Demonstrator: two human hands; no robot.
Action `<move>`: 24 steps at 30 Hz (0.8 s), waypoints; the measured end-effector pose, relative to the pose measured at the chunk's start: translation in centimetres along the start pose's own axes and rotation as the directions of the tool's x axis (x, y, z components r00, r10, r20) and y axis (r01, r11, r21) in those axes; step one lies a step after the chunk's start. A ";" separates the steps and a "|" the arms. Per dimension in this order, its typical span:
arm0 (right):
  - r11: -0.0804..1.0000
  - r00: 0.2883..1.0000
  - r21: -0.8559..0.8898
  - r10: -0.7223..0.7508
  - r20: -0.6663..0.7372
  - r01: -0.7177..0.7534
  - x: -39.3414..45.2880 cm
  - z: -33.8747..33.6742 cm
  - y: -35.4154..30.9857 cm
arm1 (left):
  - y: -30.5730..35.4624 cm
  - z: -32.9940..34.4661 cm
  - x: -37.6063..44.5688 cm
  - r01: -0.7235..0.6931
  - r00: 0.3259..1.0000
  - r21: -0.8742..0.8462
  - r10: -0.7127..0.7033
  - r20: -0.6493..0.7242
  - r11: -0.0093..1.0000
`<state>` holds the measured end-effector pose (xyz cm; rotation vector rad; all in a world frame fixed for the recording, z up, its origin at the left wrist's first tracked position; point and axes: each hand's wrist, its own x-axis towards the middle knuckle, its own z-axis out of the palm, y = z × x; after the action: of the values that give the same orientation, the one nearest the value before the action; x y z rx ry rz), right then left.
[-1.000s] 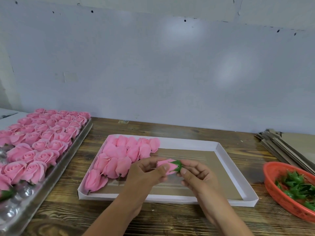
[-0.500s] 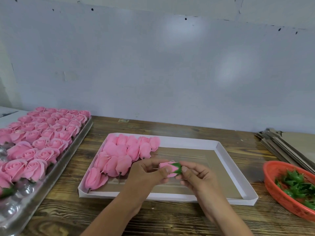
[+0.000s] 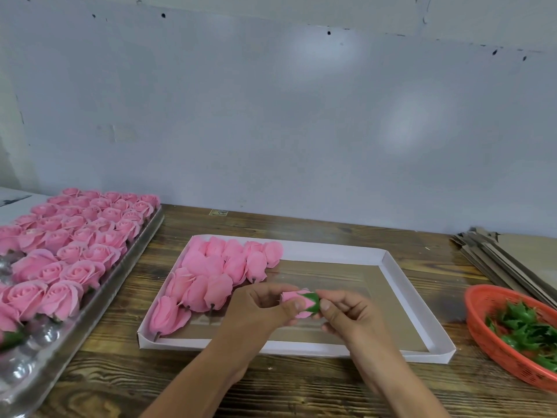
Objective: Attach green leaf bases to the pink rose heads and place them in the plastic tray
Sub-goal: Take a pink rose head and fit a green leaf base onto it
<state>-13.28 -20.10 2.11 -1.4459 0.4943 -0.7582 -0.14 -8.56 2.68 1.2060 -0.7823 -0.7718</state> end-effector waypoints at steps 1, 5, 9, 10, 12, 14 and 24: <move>1.000 1.000 -0.002 -0.003 0.003 0.003 0.0 0.0 0.0 | 0.0 0.0 0.0 -0.002 1.000 0.004 0.002 -0.001 1.000; 1.000 1.000 -0.017 -0.007 0.005 0.007 0.0 0.0 0.0 | -0.1 0.0 0.0 -0.010 1.000 0.005 0.010 -0.001 1.000; 1.000 1.000 -0.024 -0.002 0.003 0.003 0.0 0.0 0.1 | -0.2 -0.1 0.1 -0.012 1.000 0.003 0.012 -0.003 1.000; 1.000 1.000 -0.027 -0.002 0.003 0.002 0.0 -0.1 0.1 | -0.2 -0.1 0.1 -0.012 1.000 0.004 0.012 -0.003 1.000; 0.999 1.000 -0.036 -0.001 0.003 0.001 0.0 -0.1 0.2 | -0.3 -0.1 0.1 -0.012 1.000 0.009 0.012 0.002 1.000; 0.999 1.000 -0.043 -0.001 0.006 0.001 0.0 -0.1 0.2 | -0.3 -0.2 0.1 -0.015 1.000 0.020 0.015 0.009 1.000; 0.999 0.998 0.004 0.038 0.047 -0.038 0.0 -0.3 -0.7 | -0.4 -0.2 0.2 -0.053 0.998 0.118 0.055 -0.011 0.992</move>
<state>-13.58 -20.23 2.76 -1.4433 0.4821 -0.6930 0.10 -8.71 2.29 1.2887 -0.8546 -0.6793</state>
